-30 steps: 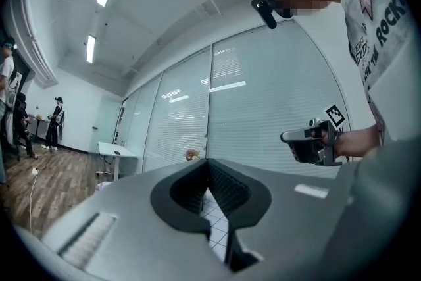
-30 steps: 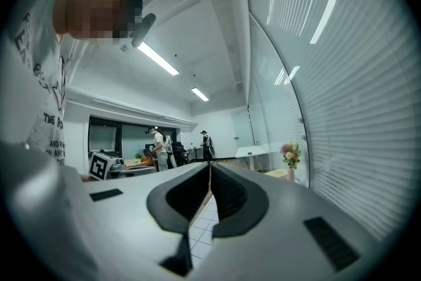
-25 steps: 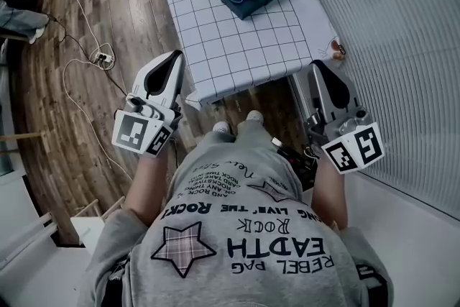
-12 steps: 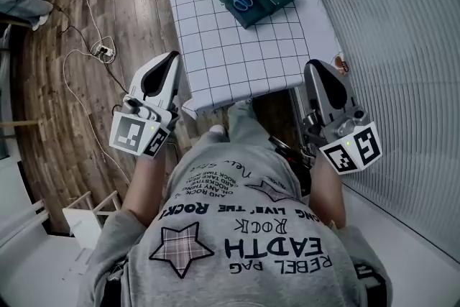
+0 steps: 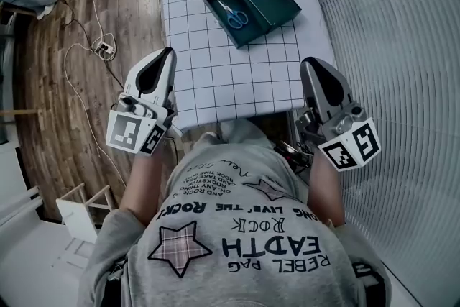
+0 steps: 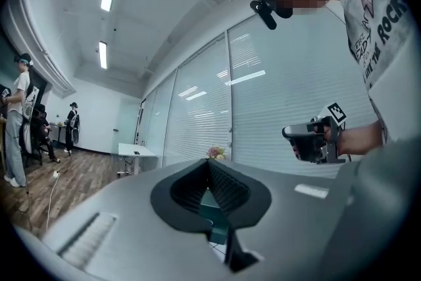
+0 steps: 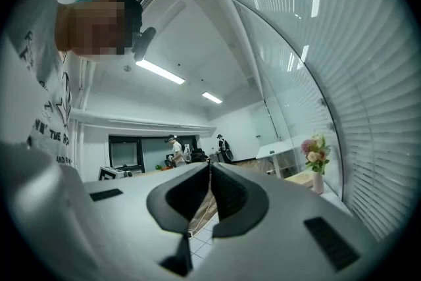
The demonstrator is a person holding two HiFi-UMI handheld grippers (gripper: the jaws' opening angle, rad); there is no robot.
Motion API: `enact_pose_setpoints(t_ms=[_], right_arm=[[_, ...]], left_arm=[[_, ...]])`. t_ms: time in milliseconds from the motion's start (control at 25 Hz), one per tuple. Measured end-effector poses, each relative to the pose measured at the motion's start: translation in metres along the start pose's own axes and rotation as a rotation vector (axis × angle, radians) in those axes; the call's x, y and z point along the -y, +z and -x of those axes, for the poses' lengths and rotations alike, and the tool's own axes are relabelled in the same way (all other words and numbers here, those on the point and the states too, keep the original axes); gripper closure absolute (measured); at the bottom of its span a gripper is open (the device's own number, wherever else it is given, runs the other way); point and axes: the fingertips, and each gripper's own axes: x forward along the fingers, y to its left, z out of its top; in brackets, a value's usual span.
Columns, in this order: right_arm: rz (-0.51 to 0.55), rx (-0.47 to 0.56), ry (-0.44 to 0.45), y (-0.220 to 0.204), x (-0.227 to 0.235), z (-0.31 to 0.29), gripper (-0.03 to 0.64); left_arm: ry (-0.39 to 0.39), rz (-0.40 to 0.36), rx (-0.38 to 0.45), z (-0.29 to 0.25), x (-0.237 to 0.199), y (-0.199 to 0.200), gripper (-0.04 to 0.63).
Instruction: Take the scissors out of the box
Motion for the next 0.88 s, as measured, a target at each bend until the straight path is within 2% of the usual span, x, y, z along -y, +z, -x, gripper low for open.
enact_pose_setpoints(t_ms=[520, 880], right_arm=[[-0.037, -0.031, 0.179, 0.010, 0.081, -0.051, 0.601], [-0.065, -0.014, 0.202, 0.005, 0.106, -0.076, 0.601]], left_arm=[[0.148, -0.023, 0.014, -0.062, -0.002, 0.008, 0.592], [0.201, 0.002, -0.020, -0.073, -0.005, 0.000, 0.592]])
